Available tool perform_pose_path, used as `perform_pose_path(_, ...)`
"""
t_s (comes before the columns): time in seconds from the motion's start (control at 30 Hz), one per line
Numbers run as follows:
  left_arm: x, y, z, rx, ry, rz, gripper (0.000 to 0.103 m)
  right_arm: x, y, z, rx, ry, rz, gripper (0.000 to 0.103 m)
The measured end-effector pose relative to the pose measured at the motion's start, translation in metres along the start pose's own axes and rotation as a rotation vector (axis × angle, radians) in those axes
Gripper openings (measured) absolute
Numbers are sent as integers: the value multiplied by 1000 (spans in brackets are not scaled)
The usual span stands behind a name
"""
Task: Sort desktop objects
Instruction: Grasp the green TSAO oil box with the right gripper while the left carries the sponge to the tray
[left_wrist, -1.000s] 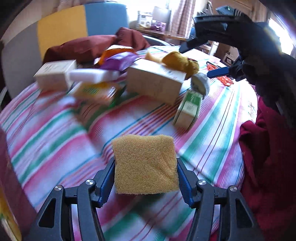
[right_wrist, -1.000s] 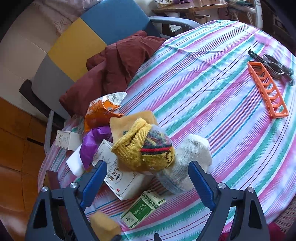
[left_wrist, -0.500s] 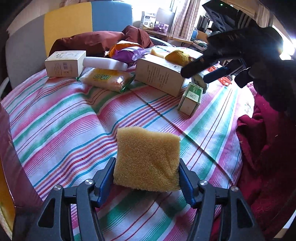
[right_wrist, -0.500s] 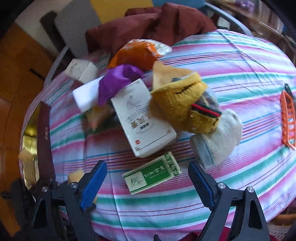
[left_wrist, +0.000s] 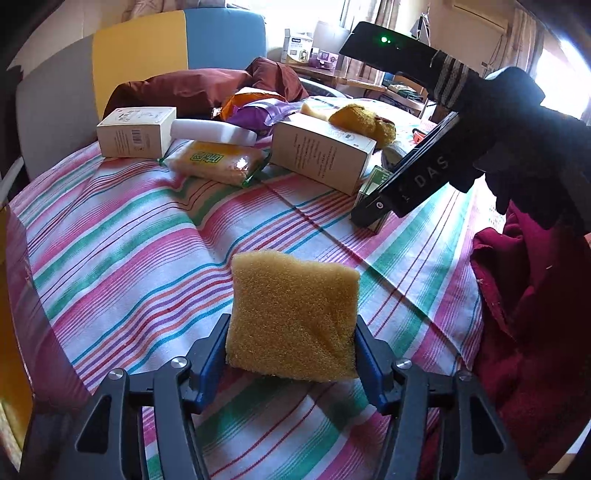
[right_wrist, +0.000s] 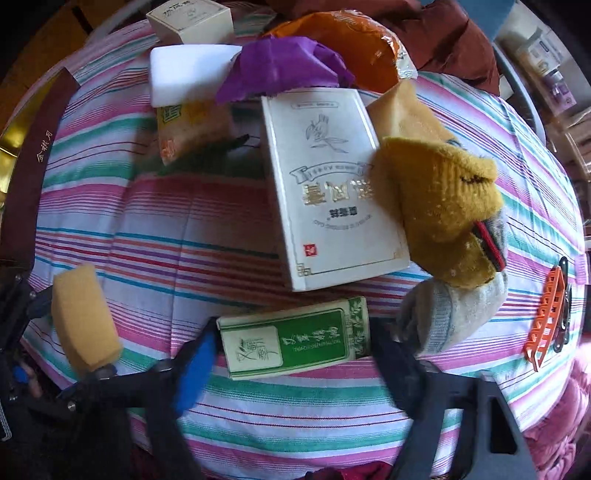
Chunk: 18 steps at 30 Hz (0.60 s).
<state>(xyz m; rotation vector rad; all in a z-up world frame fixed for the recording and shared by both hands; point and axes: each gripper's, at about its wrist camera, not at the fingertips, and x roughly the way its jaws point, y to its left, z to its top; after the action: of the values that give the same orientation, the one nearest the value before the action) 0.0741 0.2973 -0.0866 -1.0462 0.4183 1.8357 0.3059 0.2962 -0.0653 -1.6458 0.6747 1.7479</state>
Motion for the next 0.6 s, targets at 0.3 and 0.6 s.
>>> perform_pose_path(0.3, -49, 11, -4, -53, -89, 5, 61, -32, 28, -20, -76, -82, -15, 75)
perform_pose_path(0.6, -124, 83, -6, -251, -211, 162, 61, -89, 77, -9, -93, -320, 82, 76)
